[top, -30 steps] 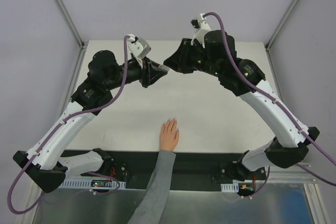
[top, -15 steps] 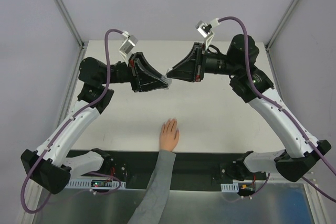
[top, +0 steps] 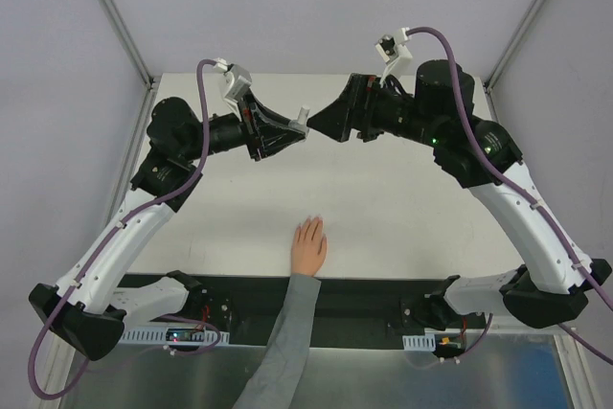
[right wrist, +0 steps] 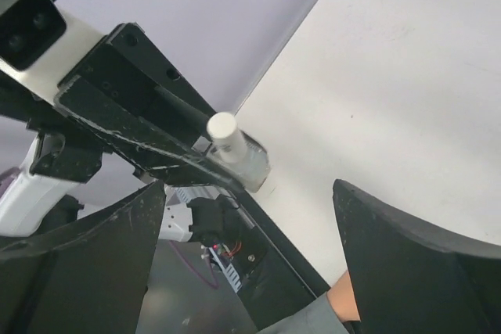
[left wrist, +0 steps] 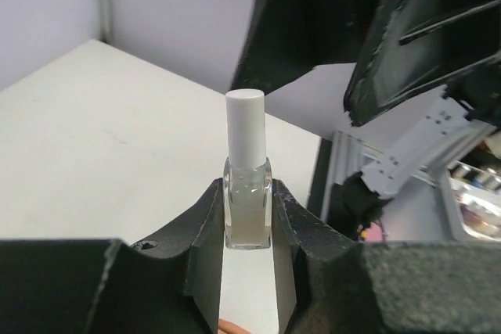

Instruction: Paint the nails

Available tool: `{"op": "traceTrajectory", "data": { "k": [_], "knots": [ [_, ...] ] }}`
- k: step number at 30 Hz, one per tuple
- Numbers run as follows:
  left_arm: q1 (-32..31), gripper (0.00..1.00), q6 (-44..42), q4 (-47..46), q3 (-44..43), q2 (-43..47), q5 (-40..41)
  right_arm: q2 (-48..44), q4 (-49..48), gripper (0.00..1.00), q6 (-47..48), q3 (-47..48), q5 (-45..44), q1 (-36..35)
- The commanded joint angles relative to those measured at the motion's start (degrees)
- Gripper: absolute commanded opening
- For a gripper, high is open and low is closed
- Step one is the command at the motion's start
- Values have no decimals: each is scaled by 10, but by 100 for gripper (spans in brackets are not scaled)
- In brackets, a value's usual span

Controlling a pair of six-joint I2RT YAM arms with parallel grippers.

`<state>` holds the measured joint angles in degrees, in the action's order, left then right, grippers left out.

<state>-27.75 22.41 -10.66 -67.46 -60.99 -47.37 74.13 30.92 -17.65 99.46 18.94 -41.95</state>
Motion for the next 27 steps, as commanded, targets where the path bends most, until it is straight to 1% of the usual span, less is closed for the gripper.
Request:
{"op": "traceTrajectory", "data": {
  "k": [1, 2, 3, 4, 6, 8, 9, 11, 13, 17, 19, 21, 27],
  "knots": [
    [-20, 0, -84, 11, -8, 20, 158, 34, 93, 89, -17, 102, -165, -38],
    [-24, 0, -90, 16, -12, 16, 174, 40, 99, 88, -21, 113, -207, -54],
    [-27, 0, -95, 18, -15, 16, 187, 47, 110, 83, -23, 122, -220, -59],
    [-40, 0, -105, 19, -16, 14, 219, 53, 118, 79, -25, 130, -232, -66],
    [-51, 0, -113, 26, -20, 14, 248, 81, 149, 70, -23, 172, -260, -76],
    [-70, 0, -120, 27, -18, 17, 274, 109, 171, 69, -14, 221, -291, -90],
    [-77, 0, -124, 34, -15, 18, 286, 117, 182, 66, -4, 237, -297, -95],
    [-94, 0, -134, 36, -14, 18, 300, 131, 187, 64, 3, 253, -314, -108],
    [-102, 0, -141, 43, -17, 18, 314, 142, 189, 58, 6, 264, -318, -112],
    [-114, 0, -141, 44, -20, 18, 338, 155, 194, 54, -3, 270, -306, -112],
    [-122, 0, -142, 46, -21, 18, 347, 165, 195, 47, -5, 279, -295, -113],
    [-125, 0, -143, 46, -21, 18, 348, 169, 202, 42, -5, 282, -290, -113],
    [-131, 0, -141, 46, -21, 20, 345, 167, 197, 40, -1, 265, -297, -113]
  ]
}}
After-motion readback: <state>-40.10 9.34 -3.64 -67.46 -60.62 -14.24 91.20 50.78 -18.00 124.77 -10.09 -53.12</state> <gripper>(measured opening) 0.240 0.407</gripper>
